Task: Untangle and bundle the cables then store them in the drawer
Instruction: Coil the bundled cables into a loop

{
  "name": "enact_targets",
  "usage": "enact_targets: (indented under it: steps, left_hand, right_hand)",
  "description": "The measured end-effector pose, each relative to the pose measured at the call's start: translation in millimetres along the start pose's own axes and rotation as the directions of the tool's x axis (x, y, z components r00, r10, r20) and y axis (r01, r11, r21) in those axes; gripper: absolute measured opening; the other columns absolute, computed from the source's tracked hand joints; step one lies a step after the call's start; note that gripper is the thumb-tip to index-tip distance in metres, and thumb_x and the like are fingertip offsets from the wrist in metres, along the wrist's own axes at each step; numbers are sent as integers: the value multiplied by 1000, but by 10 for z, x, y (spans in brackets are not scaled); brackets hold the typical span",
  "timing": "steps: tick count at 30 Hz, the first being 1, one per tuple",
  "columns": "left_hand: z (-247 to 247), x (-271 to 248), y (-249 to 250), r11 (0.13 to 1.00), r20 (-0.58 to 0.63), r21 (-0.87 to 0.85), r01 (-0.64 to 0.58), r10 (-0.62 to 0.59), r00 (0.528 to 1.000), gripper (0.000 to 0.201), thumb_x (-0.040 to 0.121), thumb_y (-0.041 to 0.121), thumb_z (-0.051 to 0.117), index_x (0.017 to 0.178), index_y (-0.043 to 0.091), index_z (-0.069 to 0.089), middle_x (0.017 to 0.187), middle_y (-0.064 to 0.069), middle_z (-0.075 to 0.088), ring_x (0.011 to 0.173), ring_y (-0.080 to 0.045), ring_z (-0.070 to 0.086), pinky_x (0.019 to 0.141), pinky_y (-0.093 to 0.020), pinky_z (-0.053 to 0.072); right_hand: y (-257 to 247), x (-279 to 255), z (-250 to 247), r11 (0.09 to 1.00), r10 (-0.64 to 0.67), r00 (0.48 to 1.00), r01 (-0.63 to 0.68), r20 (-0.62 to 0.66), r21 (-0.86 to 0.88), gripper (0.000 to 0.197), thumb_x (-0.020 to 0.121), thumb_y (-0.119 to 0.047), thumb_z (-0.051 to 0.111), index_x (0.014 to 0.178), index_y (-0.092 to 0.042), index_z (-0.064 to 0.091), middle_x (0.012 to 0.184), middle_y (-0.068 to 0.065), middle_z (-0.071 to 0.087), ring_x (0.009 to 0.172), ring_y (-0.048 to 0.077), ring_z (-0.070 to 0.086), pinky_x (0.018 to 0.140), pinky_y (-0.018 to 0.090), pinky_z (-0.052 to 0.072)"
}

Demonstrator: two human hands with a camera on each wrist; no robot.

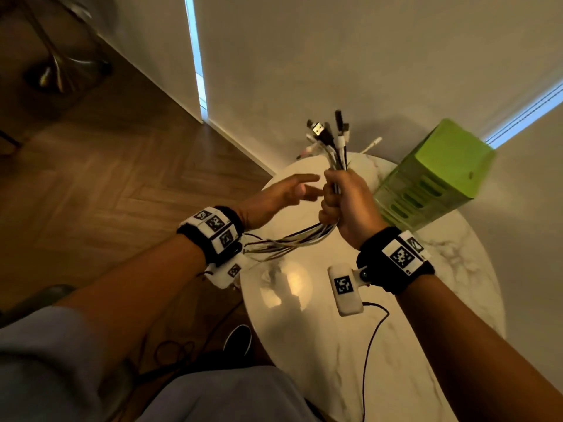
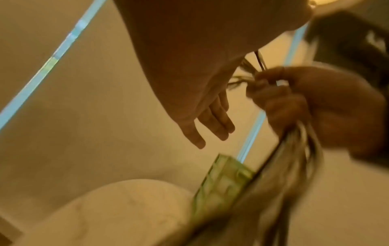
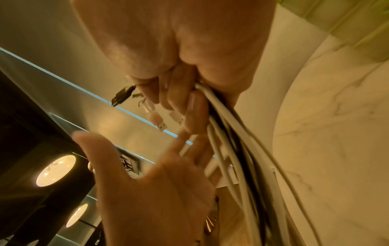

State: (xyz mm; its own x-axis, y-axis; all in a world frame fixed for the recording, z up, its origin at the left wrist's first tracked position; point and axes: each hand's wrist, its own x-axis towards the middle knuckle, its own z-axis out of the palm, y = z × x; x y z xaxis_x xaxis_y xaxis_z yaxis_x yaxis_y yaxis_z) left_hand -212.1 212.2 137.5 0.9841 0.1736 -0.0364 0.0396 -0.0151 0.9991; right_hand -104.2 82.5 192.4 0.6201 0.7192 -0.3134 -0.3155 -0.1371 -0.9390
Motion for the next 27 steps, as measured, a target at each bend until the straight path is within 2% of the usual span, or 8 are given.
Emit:
enact_targets:
  steps: [4,7,11,14,16,21,23,27]
  left_hand:
    - [30,239,274,986,11,-161,-41,43,999,67,82,69,63,128,21,59,127,0,68,130,-18,57,113,-39,42]
    - [77,340,392,999,-67,-32,13,-15,998,37,97,47,58,112,15,70,104,1,76,106,-13,70,97,-33,51]
    - [153,401,355,985,-76,173,-5,18,997,39,100,46,55,79,17,70,77,7,71,84,-10,69,90,-34,54]
    - [190,458,394,990,-61,138,18,-9,998,24,100,43,56,92,26,70,82,15,73,88,3,68,82,-17,50]
    - [168,518,469,989,-7,147,21,-20,1000,20,99,44,57,109,31,69,100,16,75,104,3,66,94,-22,52]
    - [31,490,293,996,204,-84,-3,20,979,77,77,70,65,140,28,51,143,3,57,137,-13,49,113,-37,40]
    - [77,368,70,984,445,-98,149,-91,891,77,74,58,76,137,25,47,136,4,62,131,-15,55,105,-30,47]
    - [65,213,-235,826,669,398,399,-559,491,39,90,22,73,127,14,62,103,-6,77,104,-24,71,96,-27,54]
  right_hand:
    - [99,-39,-31,984,121,979,-96,162,-150,22,94,-18,44,74,-19,36,58,-4,24,51,14,16,51,30,18]
    - [103,-58,-76,947,247,937,-179,248,-267,10,83,-20,46,81,-16,37,61,-1,25,53,14,20,50,28,27]
    - [73,-34,-188,855,283,925,-124,253,-504,14,97,-15,46,84,-10,44,65,10,43,57,23,42,59,37,46]
    - [117,52,-225,855,33,986,58,165,-516,15,98,-6,46,88,1,55,69,13,58,64,30,59,70,49,56]
    - [182,108,-193,926,-55,993,90,107,-367,18,97,-2,45,82,-5,54,63,5,50,59,24,50,65,48,51]
    - [187,149,-161,999,11,992,-6,122,-39,25,91,-18,52,69,-17,41,60,-1,26,54,15,20,55,33,21]
    - [122,144,-157,997,29,987,-40,156,71,32,91,-24,54,68,-20,33,60,0,22,53,16,18,57,36,14]
    - [-125,96,-65,985,46,965,-87,257,151,39,96,-18,37,60,-25,24,53,-5,14,47,15,10,55,34,17]
